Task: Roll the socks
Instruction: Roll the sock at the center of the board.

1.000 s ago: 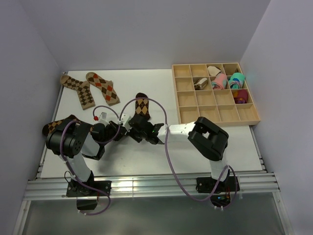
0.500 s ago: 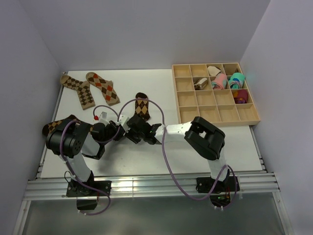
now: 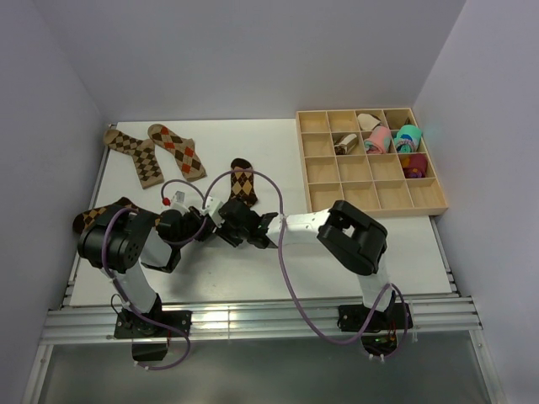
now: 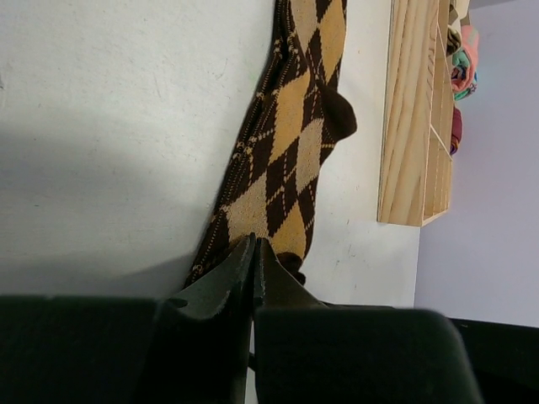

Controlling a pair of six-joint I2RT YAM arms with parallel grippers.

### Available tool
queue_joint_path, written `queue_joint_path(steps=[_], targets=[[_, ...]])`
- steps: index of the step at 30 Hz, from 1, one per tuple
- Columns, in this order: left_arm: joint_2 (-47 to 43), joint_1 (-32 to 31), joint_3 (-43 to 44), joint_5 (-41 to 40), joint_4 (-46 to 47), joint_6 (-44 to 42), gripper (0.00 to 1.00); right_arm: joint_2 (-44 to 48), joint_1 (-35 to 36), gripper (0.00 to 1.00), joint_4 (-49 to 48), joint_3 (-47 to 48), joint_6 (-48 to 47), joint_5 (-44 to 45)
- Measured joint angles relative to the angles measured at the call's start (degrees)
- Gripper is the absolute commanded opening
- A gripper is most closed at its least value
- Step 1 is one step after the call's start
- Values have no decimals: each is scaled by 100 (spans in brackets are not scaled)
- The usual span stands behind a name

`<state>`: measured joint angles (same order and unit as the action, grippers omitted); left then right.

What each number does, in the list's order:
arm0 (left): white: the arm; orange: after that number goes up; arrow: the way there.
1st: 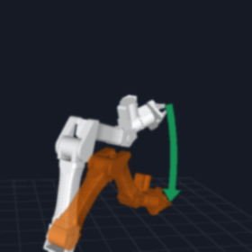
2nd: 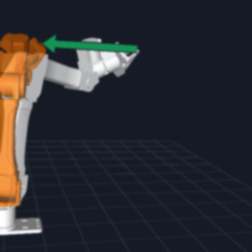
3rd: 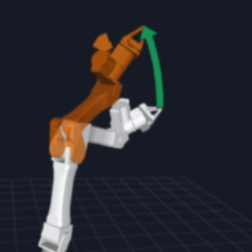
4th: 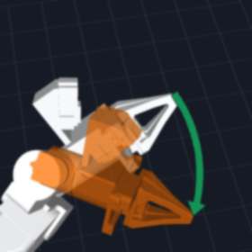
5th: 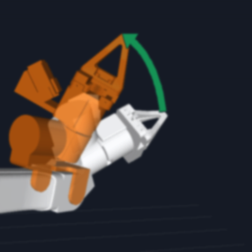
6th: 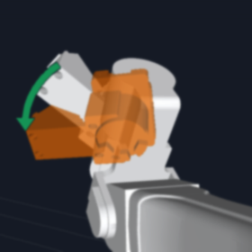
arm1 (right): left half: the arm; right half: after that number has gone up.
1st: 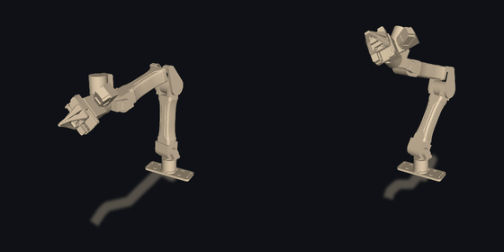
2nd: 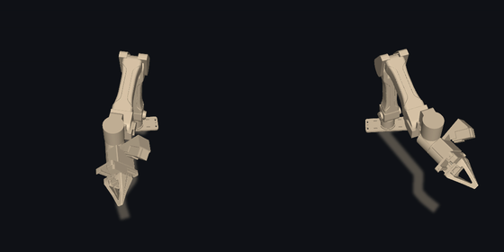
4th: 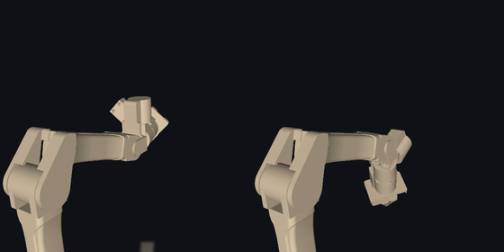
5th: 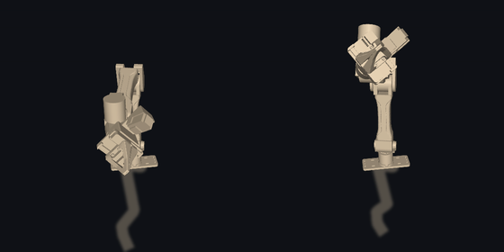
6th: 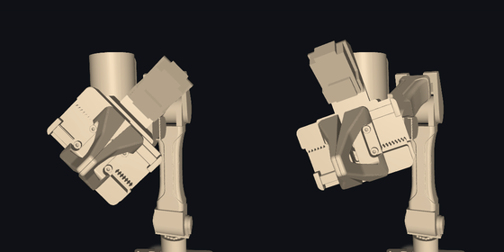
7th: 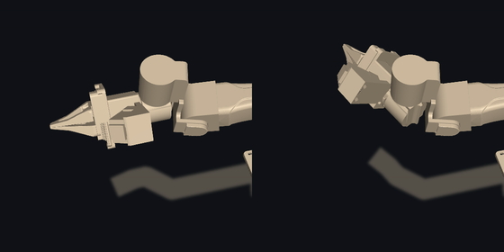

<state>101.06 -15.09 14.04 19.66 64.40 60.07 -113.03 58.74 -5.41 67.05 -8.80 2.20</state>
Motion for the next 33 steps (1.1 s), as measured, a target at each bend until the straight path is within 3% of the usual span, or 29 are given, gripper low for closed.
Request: queue_joint_path(steps=[14, 27, 29, 33], targets=[[-48, 0, 101, 42, -234, -76, 8, 46, -31, 41, 737, 369, -107, 42], [-79, 0, 142, 42, -330, -90, 8, -223, -160, 42, 804, 573, -157, -44], [-83, 0, 149, 42, -345, -90, 8, -249, -181, 40, 802, 588, -155, -59], [-114, 0, 153, 39, -398, -92, 8, -254, -227, 20, 796, 581, -129, -76]])
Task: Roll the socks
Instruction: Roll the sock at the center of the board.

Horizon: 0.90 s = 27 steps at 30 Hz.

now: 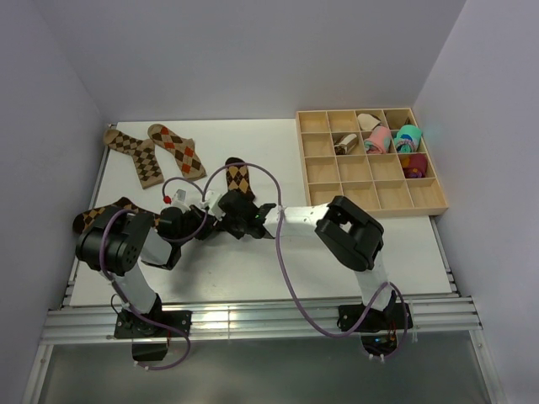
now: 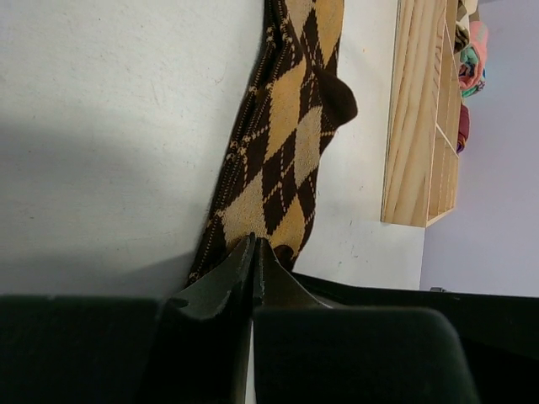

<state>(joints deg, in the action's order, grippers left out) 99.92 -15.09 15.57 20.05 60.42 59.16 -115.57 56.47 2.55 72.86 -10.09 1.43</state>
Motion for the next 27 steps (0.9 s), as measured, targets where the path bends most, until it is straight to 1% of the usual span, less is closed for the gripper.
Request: queue_joint_path(steps=[1, 2, 4, 11, 14, 18, 23, 27], targets=[[-22, 0, 4, -2, -33, 0, 8, 0, -17, 16, -2, -4, 17, -26], [-44, 0, 9, -4, -68, 0, 8, 0, -28, 8, -2, -4, 42, -44], [-127, 0, 15, -31, -186, 0, 8, 0, -46, 0, -4, -9, 105, -87], [-763, 0, 4, -162, -658, -22, 15, -13, -214, 0, 85, 57, 400, -581], [-1150, 0, -7, -264, -800, -33, 22, -116, -376, 0, 280, 260, 699, -1032], [-1644, 0, -116, -474, -868, -66, 27, -273, -675, 0, 442, 474, 1213, -1853], [-2166, 2, -380, -682, -894, -146, 34, -505, -1071, 0, 470, 601, 2004, -3097], [-2361, 0, -494, -717, -903, -170, 34, -734, -1329, 0, 398, 601, 2732, -4105]])
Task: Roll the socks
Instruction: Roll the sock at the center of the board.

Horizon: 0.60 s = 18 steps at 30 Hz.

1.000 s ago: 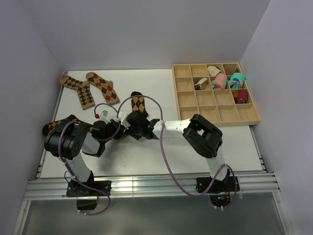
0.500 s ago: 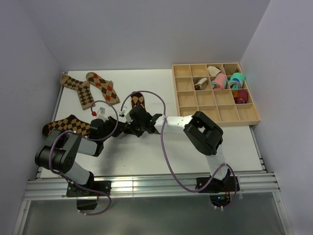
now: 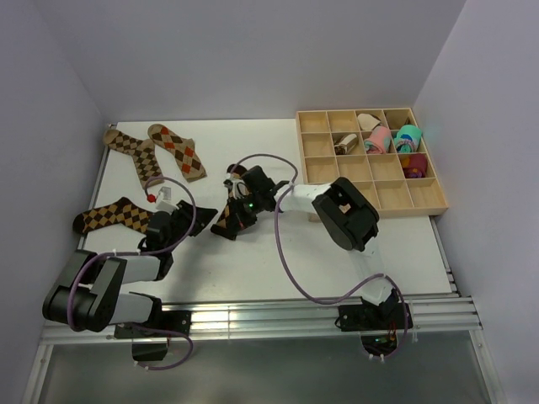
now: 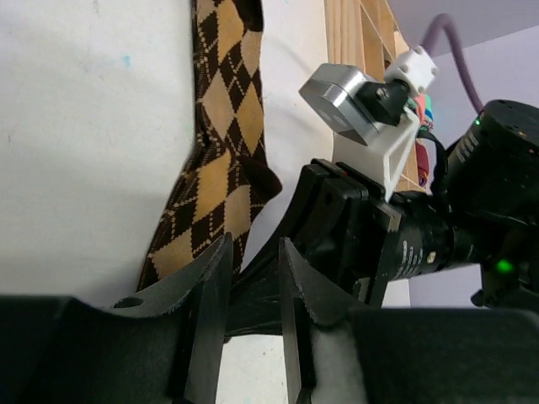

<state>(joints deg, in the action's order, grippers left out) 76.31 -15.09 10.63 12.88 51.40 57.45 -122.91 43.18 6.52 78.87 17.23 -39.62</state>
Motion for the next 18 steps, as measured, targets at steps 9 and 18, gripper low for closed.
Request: queue_joint_path(steps=[9, 18], targets=[[190, -28, -367, 61, 330, 48, 35, -295, -363, 0, -621, -319, 1624, -1150], [216, -251, -579, 81, 623, 42, 36, -358, -498, 0, -1010, -509, 2437, -1327]])
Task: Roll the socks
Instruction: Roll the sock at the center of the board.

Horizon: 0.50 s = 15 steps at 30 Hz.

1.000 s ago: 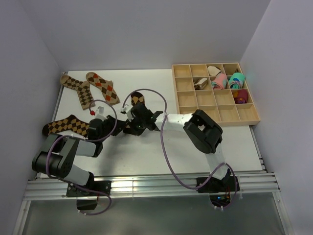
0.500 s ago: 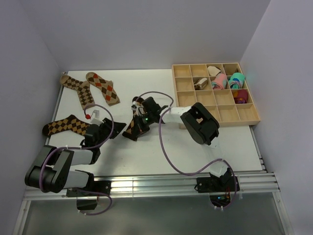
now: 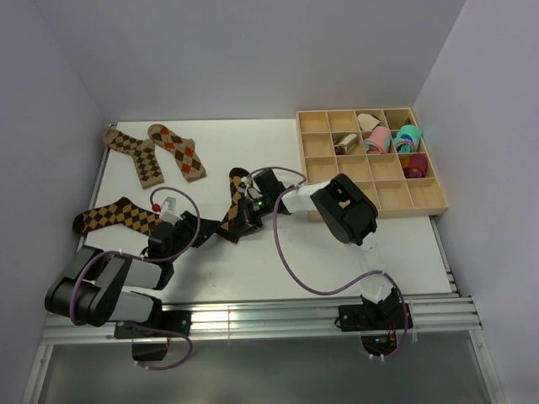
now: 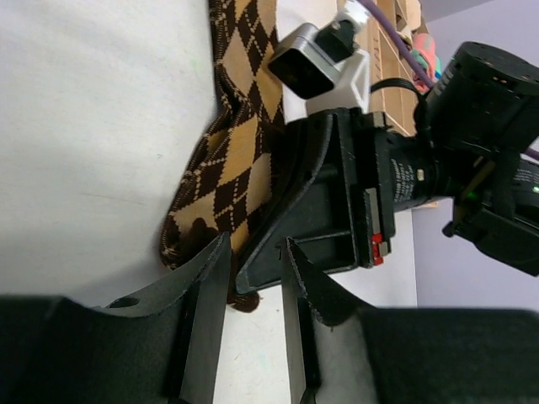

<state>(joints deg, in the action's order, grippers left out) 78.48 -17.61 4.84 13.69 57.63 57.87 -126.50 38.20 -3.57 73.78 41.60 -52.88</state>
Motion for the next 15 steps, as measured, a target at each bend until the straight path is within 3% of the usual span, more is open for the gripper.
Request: queue_joint_path(steps=[5, 15], targets=[[116, -173, -9, -7, 293, 4, 36, -31, -22, 0, -96, -20, 192, -46], [1307, -280, 160, -46, 905, 122, 32, -31, -22, 0, -109, -26, 216, -11]])
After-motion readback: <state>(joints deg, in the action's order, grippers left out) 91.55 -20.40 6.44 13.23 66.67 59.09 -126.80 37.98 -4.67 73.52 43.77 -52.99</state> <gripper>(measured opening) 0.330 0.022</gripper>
